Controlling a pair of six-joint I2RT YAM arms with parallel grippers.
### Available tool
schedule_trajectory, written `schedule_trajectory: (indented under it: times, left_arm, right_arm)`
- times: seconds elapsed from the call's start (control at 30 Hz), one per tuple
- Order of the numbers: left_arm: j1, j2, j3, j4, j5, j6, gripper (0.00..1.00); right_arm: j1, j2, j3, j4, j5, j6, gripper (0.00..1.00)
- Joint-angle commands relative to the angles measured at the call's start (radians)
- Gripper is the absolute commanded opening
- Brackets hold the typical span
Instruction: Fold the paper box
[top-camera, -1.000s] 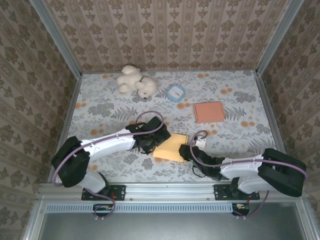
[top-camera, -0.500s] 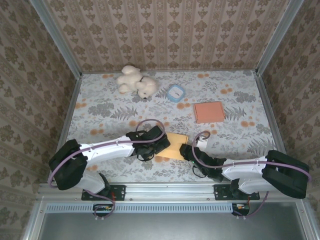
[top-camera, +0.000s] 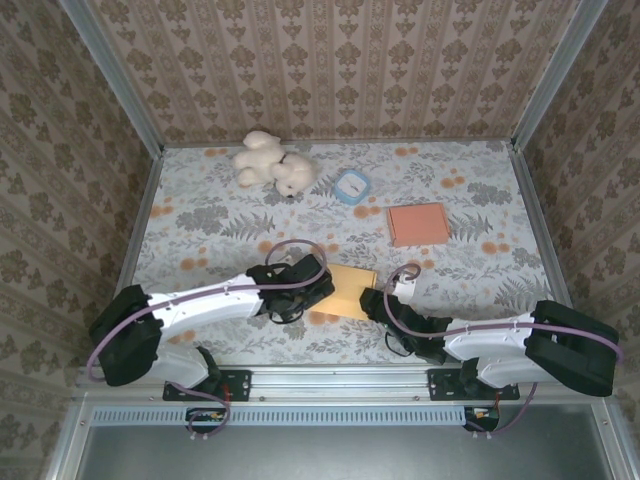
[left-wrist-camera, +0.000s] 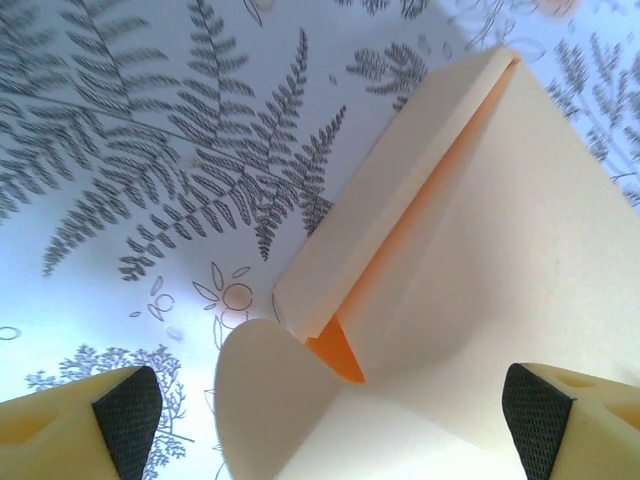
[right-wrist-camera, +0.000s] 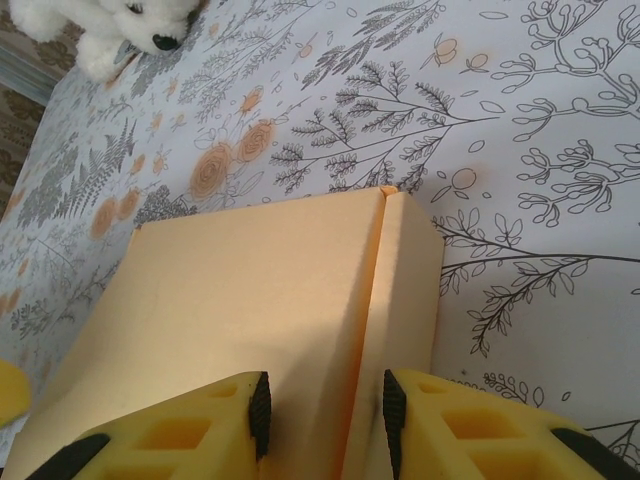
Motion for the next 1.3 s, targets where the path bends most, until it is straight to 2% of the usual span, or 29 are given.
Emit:
schedule_trajectory:
  times: [0.0,0.2,0.73,0.93,1.27]
  left_arm:
    - [0.011,-0.076,-0.054,-0.058,-0.059,-0.014,0.92]
    - [0.015,-0.129,-0.033,-0.006,-0.079,0.010,0.92]
    - [-0.012,0.075,0.048,0.063,0.025,-0.003,0.91]
    - [-0.034,0.101,0.077,0.053,0.005,-0.010,0.89]
    - [-0.090,0.115,0.107,0.078,0.043,-0.057,0.89]
  right_arm:
    - [0.008,-0.023,-0.012,-0.046,0.049,0.013,0.38]
    - [0.010,-0.019,0.001,-0.057,0.049,0.015,0.38]
    - [0.014,-0.002,0.010,-0.051,0.043,0.010,0.39]
    - [0.016,0.019,0.010,-0.032,0.040,0.011,0.39]
    - [0.024,0.039,0.018,-0.022,0.042,0.021,0.39]
